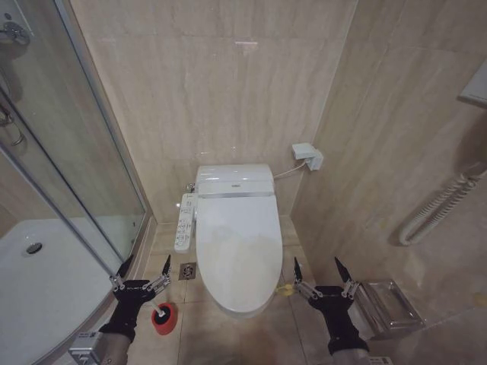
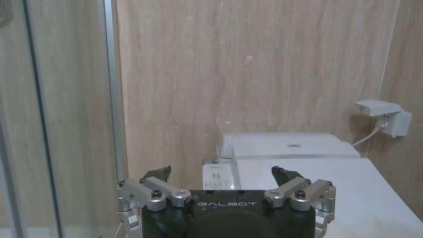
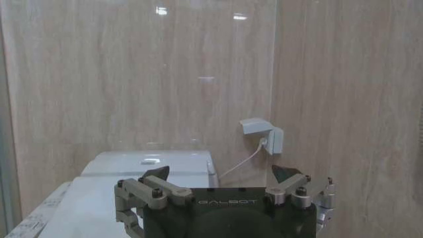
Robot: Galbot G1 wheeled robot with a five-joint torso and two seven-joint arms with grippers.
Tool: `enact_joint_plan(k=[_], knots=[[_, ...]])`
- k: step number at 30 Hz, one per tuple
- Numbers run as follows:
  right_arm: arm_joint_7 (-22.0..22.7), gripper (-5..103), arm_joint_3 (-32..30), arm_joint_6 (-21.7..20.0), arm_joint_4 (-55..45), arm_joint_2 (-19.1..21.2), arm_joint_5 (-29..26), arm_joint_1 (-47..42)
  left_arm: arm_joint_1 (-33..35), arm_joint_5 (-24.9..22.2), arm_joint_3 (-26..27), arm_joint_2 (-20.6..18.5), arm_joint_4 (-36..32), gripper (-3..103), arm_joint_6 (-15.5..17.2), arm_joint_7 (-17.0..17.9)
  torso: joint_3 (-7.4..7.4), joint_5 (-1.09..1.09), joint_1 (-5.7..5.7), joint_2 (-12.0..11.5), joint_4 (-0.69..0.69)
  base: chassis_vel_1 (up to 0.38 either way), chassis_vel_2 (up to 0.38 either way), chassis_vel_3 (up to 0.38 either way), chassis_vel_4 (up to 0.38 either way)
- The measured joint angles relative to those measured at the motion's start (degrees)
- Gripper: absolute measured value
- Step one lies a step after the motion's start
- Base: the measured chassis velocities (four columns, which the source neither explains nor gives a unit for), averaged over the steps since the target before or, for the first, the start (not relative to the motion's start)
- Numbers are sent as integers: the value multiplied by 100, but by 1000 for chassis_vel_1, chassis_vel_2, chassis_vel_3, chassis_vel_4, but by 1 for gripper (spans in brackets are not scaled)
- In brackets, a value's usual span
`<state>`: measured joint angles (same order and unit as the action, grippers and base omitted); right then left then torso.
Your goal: Open the toilet lid, clean the toilet bowl with a toilet brush, close the toilet lid, and flush.
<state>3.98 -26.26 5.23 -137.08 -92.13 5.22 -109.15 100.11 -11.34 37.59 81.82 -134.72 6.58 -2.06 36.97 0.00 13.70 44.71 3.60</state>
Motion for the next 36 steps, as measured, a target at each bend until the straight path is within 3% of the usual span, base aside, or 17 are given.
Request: enact_joint_plan(k=[32, 36], knots=[[0, 100, 0, 0, 0, 0, 0, 0, -40, -45, 53, -48, 216, 99, -451, -24, 1, 0, 2, 0, 1, -93, 87, 95, -84], [0, 100, 0, 0, 0, -1, 0, 0, -139, -197, 383, -162, 353, 99, -542, 38, 0, 0, 0, 0, 0, -9, 15, 21, -9]])
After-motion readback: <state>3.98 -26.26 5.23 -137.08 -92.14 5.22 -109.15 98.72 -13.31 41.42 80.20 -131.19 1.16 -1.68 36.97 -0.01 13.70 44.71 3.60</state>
